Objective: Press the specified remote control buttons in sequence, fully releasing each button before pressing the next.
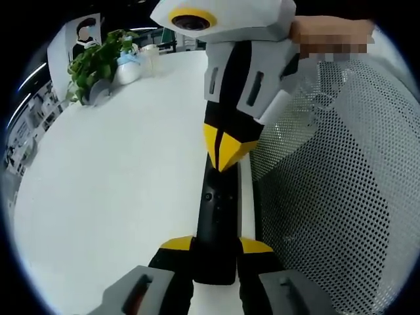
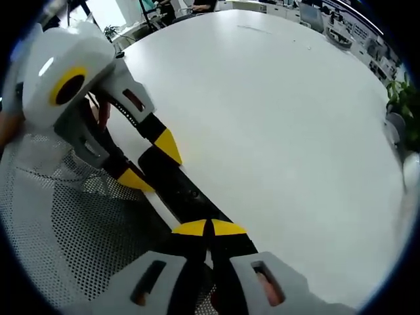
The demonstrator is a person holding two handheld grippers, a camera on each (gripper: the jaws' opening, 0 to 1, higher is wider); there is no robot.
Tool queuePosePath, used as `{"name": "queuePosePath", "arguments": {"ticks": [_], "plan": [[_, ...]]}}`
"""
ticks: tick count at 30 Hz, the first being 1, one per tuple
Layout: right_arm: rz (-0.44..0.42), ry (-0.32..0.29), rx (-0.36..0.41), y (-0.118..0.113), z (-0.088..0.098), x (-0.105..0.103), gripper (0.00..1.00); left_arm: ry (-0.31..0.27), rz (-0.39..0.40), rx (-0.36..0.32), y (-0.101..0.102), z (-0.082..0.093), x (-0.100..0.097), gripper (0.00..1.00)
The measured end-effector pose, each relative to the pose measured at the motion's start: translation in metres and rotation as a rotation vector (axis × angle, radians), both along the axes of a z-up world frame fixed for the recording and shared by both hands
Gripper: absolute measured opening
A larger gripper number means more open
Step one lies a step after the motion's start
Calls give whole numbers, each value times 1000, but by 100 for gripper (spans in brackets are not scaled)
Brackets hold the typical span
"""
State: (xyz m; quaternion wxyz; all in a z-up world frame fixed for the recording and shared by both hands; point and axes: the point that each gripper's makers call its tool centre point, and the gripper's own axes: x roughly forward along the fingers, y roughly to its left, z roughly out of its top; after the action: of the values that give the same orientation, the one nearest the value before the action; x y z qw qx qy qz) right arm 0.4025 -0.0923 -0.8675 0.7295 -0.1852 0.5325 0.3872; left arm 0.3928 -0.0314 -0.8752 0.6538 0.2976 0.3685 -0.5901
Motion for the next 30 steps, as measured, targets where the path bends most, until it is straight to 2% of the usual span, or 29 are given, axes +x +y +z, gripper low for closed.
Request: {"name": "queuePosePath", "arguments": {"ticks": [11,30], "plan": [[-4,-15,16,3,1,4,0,0,-2,2,0,0,0,25],[61,-65,9,12,0,7,0,-1,0,0,0,0,0,24]]}}
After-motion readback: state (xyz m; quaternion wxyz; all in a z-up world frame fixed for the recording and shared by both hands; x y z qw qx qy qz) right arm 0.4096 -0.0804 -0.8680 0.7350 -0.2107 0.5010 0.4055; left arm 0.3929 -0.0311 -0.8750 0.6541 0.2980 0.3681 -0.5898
